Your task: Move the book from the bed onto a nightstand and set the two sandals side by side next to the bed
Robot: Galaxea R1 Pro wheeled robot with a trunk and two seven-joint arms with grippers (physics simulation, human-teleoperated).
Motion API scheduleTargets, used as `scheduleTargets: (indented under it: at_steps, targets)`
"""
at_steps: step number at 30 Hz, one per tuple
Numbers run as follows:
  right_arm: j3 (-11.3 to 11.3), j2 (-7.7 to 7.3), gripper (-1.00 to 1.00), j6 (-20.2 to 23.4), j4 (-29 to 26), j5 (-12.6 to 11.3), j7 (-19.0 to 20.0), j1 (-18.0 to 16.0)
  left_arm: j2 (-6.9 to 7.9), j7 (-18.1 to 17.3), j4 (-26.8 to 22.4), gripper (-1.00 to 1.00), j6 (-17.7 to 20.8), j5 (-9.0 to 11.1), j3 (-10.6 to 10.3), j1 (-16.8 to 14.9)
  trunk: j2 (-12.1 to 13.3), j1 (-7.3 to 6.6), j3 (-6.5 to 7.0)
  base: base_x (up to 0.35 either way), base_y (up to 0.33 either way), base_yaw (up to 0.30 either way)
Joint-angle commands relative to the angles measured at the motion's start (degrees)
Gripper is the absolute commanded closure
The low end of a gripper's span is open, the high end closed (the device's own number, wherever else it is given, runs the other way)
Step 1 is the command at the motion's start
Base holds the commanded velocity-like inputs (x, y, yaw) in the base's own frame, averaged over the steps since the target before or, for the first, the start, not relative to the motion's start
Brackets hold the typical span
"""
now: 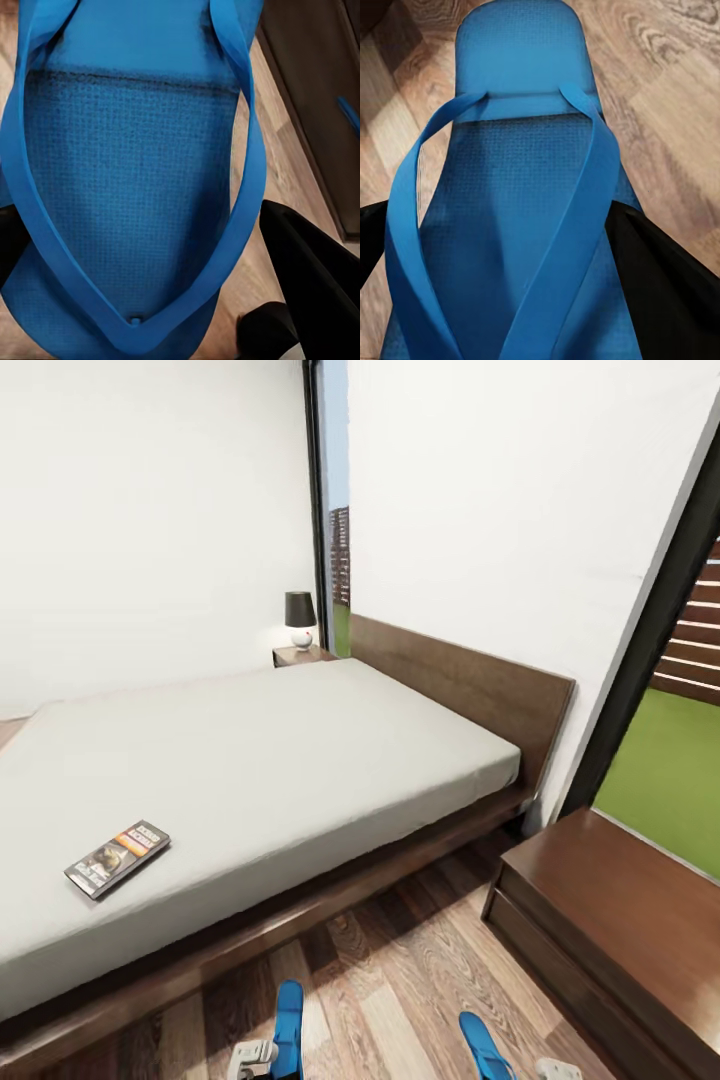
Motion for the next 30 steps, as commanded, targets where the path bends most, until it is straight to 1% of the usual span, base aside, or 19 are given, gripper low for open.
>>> scheduleTargets:
  at_steps: [1, 4, 7, 30]
  targets:
    - [-0.3, -0.01, 1.0, -0.1, 0.1, -0.1, 0.3, 0.0, 0.0, -0.1, 0.1, 1.0, -0.4, -0.4, 0.2, -0.1, 0.0, -0.02, -0.05, -0.144, 0.0, 0.289]
    - [-0.3, 0.0, 1.0, -0.1, 0.1, -0.1, 0.3, 0.0, 0.0, -0.1, 0.1, 1.0, -0.4, -0.4, 0.2, -0.1, 0.0, -0.02, -0.05, -0.266, 0.0, 0.289]
    - [-0.3, 0.0, 1.0, -0.1, 0.1, 0.0, 0.3, 0.0, 0.0, -0.1, 0.1, 1.0, -0.4, -0.4, 0.2, -0.1, 0.0, -0.02, -0.05, -0.08, 0.0, 0.289]
    - [-0.3, 0.0, 1.0, -0.1, 0.1, 0.0, 0.3, 0.0, 0.0, -0.1, 0.1, 1.0, -0.4, -0.4, 0.2, -0.1, 0.0, -0.02, -0.05, -0.003, 0.0, 0.289]
